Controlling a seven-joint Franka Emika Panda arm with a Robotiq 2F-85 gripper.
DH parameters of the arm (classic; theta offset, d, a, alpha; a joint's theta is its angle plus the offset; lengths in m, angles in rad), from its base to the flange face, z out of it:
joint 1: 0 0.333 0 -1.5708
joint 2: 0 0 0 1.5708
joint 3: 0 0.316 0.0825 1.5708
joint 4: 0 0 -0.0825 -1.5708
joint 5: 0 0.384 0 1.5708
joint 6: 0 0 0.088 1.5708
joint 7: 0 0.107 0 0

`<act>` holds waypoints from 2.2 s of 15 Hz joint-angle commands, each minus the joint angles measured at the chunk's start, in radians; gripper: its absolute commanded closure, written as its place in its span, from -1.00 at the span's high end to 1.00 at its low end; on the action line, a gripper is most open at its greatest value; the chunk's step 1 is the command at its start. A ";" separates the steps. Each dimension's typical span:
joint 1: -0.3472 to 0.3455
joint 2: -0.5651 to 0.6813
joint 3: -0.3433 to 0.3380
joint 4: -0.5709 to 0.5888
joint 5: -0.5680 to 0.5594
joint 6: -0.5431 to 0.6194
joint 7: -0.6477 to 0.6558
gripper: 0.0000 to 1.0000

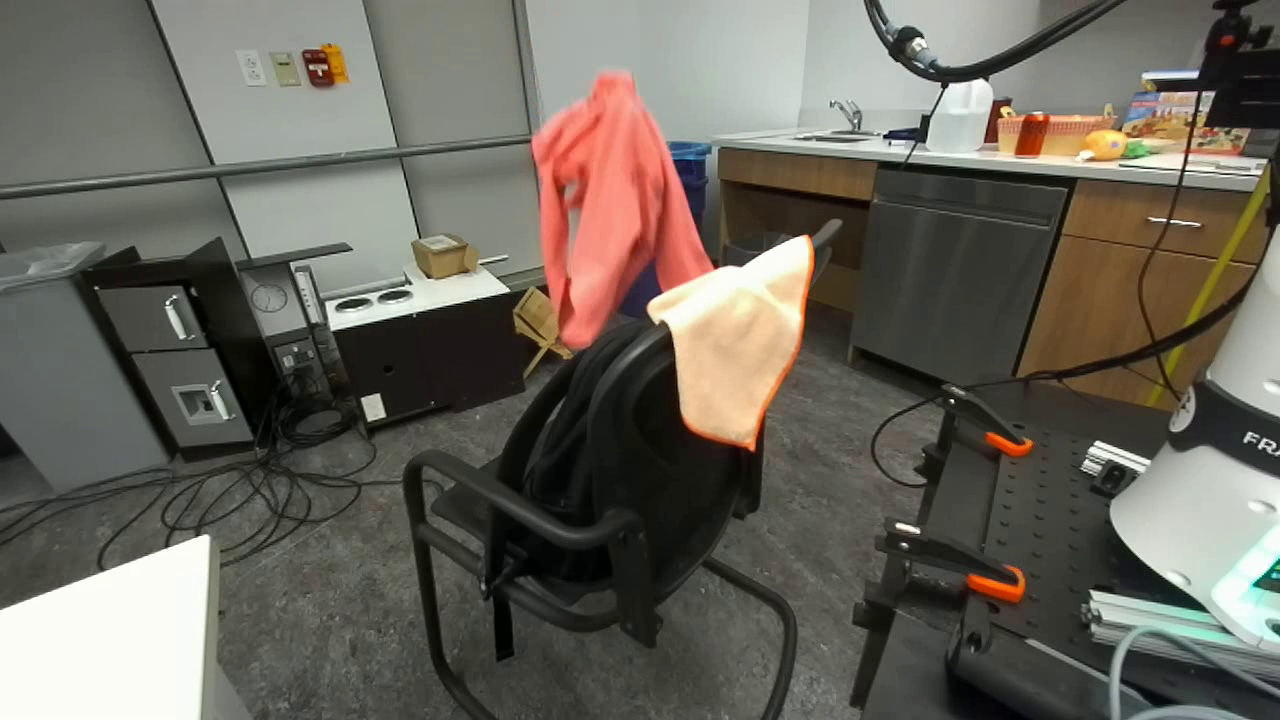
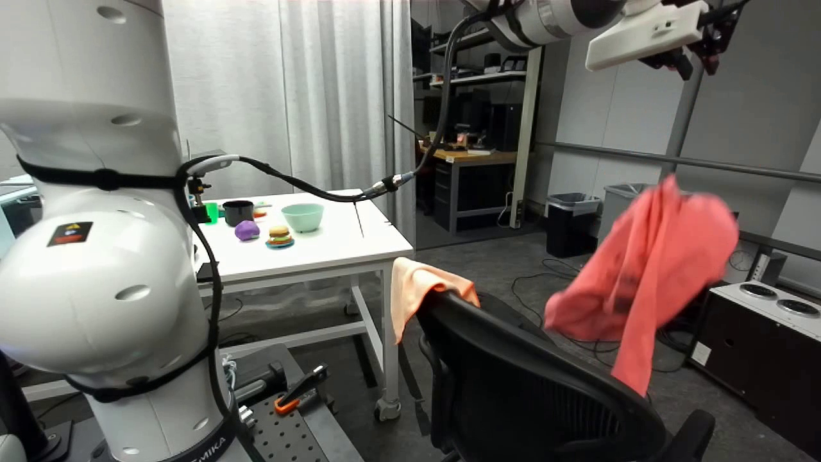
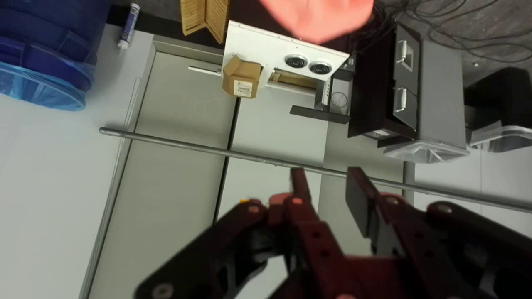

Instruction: Pick up the two cloths from the chair back and put them on the sitting base of the chair.

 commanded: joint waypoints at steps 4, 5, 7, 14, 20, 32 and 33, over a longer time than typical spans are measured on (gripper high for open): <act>-0.023 0.072 -0.029 0.010 -0.068 -0.107 -0.026 0.73; -0.027 0.074 -0.025 0.001 -0.061 -0.132 -0.036 0.87; -0.033 0.077 -0.016 -0.006 -0.044 -0.194 -0.062 1.00; -0.043 0.058 0.013 0.015 0.098 -0.593 -0.204 1.00; -0.040 0.064 0.000 0.071 0.084 -0.846 -0.188 1.00; -0.028 0.065 0.005 0.049 0.057 -0.854 -0.174 1.00; -0.023 0.064 0.009 0.038 0.053 -0.851 -0.174 1.00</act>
